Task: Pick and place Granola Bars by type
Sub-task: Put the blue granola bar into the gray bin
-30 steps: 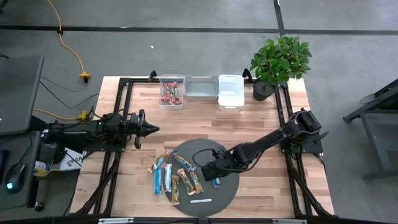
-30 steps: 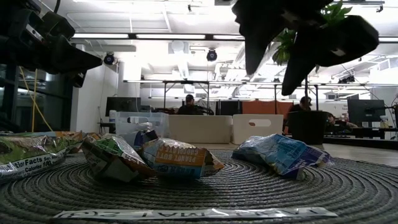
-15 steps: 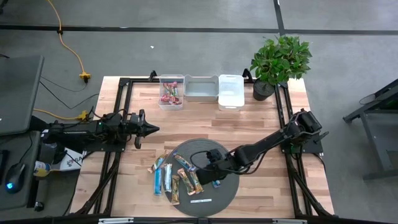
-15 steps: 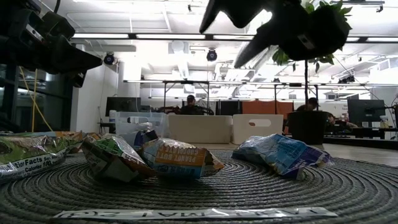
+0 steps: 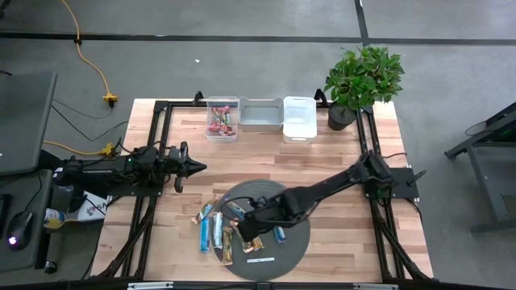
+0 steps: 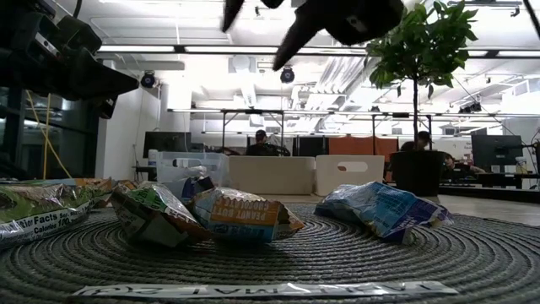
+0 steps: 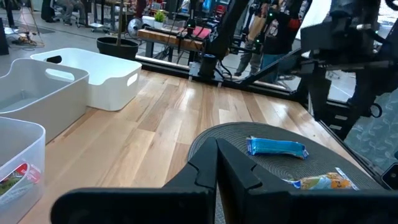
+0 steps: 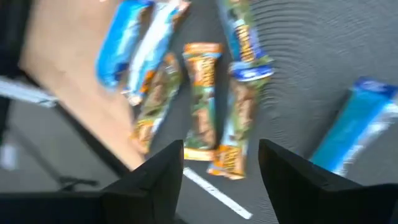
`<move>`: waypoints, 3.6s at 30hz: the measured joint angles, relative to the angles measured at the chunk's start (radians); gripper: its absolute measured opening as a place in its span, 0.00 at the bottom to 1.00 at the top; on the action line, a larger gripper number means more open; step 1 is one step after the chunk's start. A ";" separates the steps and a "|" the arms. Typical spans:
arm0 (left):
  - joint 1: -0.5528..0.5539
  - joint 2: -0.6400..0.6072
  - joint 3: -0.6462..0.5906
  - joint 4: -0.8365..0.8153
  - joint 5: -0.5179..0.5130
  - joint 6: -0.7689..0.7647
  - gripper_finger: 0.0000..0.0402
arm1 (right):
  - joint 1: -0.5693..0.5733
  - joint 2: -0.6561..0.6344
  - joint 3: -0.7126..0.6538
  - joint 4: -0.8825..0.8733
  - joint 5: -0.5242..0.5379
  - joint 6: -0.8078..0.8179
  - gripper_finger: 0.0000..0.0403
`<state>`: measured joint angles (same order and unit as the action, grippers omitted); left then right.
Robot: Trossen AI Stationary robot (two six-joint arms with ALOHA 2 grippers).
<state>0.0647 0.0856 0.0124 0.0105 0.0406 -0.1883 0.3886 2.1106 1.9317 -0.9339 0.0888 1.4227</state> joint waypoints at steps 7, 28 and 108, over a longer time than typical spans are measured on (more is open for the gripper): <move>0.000 0.000 0.000 0.000 0.000 0.000 0.00 | -0.010 0.117 0.189 -0.277 -0.058 0.017 0.48; 0.000 0.000 0.000 0.000 0.000 0.000 0.00 | -0.030 0.146 -0.017 -0.251 -0.076 0.022 0.48; 0.000 0.000 0.000 0.000 0.000 0.000 0.00 | -0.079 -0.100 -0.144 -0.007 0.159 0.012 0.14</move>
<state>0.0650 0.0856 0.0123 0.0101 0.0409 -0.1885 0.3098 2.0102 1.7874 -0.9406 0.2481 1.4350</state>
